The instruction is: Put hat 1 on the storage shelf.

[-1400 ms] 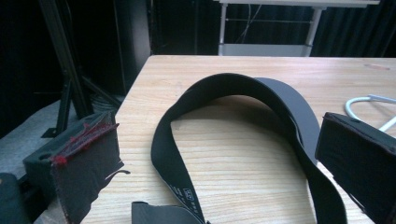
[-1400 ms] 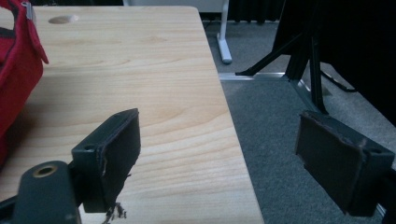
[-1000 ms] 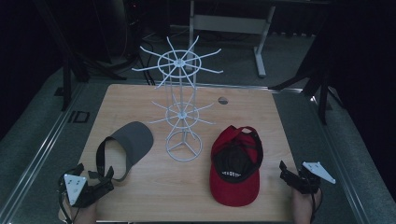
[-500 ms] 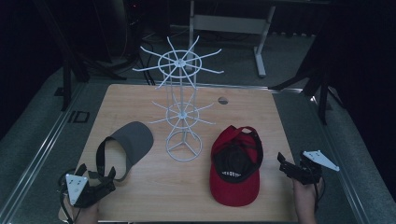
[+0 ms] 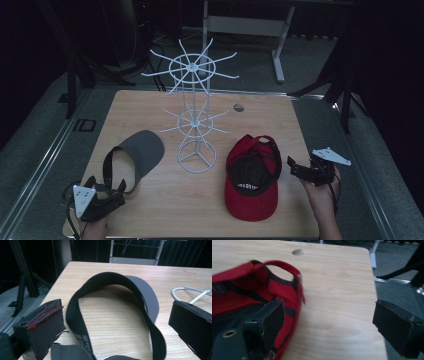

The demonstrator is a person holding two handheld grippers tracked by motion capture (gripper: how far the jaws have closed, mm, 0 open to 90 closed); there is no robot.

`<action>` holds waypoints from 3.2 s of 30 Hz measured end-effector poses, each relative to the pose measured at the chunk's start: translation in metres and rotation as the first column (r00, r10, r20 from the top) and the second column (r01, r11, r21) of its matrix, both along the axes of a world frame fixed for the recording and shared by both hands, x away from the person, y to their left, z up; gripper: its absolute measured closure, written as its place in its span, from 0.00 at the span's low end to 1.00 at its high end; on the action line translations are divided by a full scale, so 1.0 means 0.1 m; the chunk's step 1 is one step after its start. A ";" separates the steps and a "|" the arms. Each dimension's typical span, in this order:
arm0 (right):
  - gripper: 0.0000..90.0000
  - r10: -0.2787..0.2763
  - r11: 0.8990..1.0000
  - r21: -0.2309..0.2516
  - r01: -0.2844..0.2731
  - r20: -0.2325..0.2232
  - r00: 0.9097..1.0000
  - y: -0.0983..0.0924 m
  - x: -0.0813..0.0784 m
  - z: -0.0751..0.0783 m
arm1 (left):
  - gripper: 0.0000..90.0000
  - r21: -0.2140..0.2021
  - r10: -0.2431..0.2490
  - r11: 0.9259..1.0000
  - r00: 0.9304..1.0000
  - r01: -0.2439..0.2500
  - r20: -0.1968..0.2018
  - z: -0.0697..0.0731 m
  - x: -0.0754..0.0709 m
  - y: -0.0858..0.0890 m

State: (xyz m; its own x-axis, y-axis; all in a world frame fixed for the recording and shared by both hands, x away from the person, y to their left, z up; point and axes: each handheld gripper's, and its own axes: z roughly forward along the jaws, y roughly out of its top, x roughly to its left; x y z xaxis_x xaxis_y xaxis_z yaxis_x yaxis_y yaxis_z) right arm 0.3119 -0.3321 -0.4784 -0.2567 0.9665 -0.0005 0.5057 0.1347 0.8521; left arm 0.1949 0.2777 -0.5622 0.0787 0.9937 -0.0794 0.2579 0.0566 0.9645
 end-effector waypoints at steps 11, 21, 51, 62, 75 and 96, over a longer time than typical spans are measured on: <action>0.20 0.107 0.994 0.028 -0.106 -0.017 0.994 0.22 0.23 -0.05 | 0.00 -0.003 0.002 1.000 1.000 -0.002 -0.027 0.01 0.00 0.00; 0.21 0.127 0.992 -0.006 -0.128 -0.074 0.989 0.46 0.42 -0.31 | 0.00 0.023 -0.023 0.999 0.999 0.024 -0.033 0.01 0.00 -0.04; 0.94 0.199 0.970 -0.104 -0.221 -0.192 0.961 0.70 0.46 -0.43 | 0.00 0.019 -0.019 1.000 0.998 0.020 -0.054 0.00 0.01 -0.03; 0.94 0.221 0.972 -0.065 -0.227 -0.082 0.972 0.64 0.29 -0.04 | 0.03 0.011 0.000 1.000 0.999 0.000 -0.051 0.01 0.00 0.02; 0.94 0.229 0.973 0.013 -0.231 0.065 0.971 0.56 0.05 0.53 | 0.03 -0.026 -0.041 0.999 0.995 0.038 -0.089 0.01 0.02 -0.01; 0.94 0.259 0.962 0.043 -0.271 0.183 0.948 0.53 -0.16 1.07 | 0.04 -0.094 -0.322 0.945 0.939 0.313 -0.118 0.13 0.00 -0.11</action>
State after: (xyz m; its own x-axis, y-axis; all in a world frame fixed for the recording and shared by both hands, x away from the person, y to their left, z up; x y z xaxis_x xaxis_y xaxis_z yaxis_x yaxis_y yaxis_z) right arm 0.2962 -0.2794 -0.3717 -0.5055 0.8628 -0.0058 0.3025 0.1835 0.9353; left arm 0.1954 0.2667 -0.5494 0.3733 0.9099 -0.1807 0.3963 0.0197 0.9179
